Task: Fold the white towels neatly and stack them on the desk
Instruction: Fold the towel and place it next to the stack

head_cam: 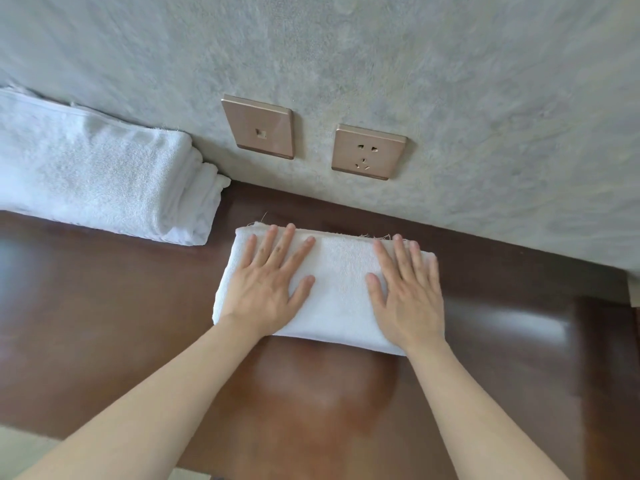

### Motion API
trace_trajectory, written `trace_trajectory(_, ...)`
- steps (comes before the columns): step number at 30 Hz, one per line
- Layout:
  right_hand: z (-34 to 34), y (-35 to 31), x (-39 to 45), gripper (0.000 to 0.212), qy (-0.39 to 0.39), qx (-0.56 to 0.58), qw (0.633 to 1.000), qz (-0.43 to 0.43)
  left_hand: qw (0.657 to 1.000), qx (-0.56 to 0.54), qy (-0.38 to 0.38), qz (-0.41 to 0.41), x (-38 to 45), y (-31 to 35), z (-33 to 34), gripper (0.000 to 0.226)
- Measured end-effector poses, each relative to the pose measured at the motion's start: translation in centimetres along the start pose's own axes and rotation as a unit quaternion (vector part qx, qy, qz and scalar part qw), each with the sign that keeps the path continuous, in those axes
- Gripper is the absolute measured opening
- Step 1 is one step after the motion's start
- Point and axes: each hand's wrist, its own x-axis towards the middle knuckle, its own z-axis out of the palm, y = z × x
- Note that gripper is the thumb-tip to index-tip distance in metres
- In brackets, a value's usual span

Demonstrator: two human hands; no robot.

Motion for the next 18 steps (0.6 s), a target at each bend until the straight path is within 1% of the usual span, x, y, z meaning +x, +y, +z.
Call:
trace_trajectory(2, -0.4, 1.9, -0.2, 0.063, -0.034, 0.031, 0.997, 0.063, 1.0, 0.015, -0.013, -0.012, -0.1, -1.1, -0.3, 0.067)
trace_trajectory(4, -0.8, 2.6, -0.2, 0.064, -0.057, 0.054, 0.992, 0.098, 0.998, -0.018, -0.027, -0.059, 0.1, -1.6, -0.4, 0.065)
trace_trajectory(6, -1.0, 1.8, -0.2, 0.065, -0.048, 0.026, 0.991, 0.12, 0.995, -0.037, -0.027, -0.092, 0.3, -1.1, -0.5, 0.065)
trace_trajectory(7, -1.1, 0.9, -0.3, 0.063, -0.025, 0.003, 0.992, 0.12, 0.995, -0.036, -0.022, -0.095, 0.3, -0.7, -0.5, 0.064)
trace_trajectory(8, -1.1, -0.1, -0.4, 0.062, 0.001, -0.013, 0.995, 0.099, 0.995, -0.034, -0.019, -0.093, 0.4, -0.5, -0.4, 0.064)
trace_trajectory(9, -0.9, -1.3, -0.5, 0.062, 0.014, -0.021, 0.998, 0.06, 0.995, -0.034, -0.016, -0.089, 0.5, -0.5, -0.3, 0.064)
trace_trajectory(11, -0.1, -2.9, -0.7, 0.064, 0.003, -0.024, 1.0, -0.015, 0.996, -0.035, -0.011, -0.08, 0.6, -0.8, -0.4, 0.064)
trace_trajectory(12, 0.4, -3.0, -0.6, 0.063, -0.003, -0.02, 0.999, -0.029, 0.996, -0.037, -0.005, -0.076, 0.7, -1.1, -0.3, 0.064)
trace_trajectory(16, 0.5, -1.2, 0.6, 0.061, 0.001, 0.0, 1.0, -0.03, 0.997, -0.039, 0.009, -0.071, 1.0, -1.6, 0.1, 0.063)
trace_trajectory(18, 0.3, -0.1, 0.9, 0.062, 0.002, 0.047, 0.999, 0.012, 0.997, -0.041, 0.012, -0.071, 1.0, -1.6, 0.2, 0.064)
